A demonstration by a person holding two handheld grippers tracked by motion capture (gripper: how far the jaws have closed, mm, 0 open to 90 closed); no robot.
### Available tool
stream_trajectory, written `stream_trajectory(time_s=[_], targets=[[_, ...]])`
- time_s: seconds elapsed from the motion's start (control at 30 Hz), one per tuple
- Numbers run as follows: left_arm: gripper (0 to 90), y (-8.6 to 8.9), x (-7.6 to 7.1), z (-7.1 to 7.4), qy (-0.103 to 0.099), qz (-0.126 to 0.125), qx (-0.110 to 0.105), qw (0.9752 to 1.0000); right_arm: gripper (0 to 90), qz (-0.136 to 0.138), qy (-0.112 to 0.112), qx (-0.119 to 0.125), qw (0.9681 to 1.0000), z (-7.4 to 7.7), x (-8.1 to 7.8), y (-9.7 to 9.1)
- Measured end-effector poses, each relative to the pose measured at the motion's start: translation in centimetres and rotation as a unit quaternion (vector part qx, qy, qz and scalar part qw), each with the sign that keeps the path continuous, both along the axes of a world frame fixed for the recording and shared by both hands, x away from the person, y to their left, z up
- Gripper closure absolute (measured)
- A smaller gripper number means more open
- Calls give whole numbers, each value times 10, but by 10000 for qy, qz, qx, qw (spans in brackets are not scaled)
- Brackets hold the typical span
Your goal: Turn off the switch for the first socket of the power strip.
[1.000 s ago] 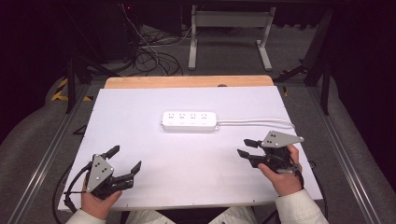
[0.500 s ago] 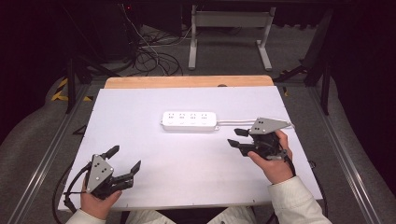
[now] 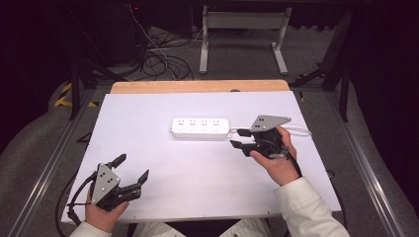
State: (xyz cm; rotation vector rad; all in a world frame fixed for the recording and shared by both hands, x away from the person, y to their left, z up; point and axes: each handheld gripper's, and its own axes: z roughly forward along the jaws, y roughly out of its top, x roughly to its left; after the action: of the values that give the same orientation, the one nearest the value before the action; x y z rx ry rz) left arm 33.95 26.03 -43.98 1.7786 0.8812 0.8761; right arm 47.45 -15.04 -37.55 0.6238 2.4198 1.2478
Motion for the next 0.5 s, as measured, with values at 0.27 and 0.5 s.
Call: stream_trajectory(time_s=[0.27,0.5], targets=[[180,0,0,0,-14,18,-1,10000,566,0,33,-50,10000,1,10,12],[180,1,0,0,-10,12,10,10000,567,-72,79,-30,9999,-2,23,15]])
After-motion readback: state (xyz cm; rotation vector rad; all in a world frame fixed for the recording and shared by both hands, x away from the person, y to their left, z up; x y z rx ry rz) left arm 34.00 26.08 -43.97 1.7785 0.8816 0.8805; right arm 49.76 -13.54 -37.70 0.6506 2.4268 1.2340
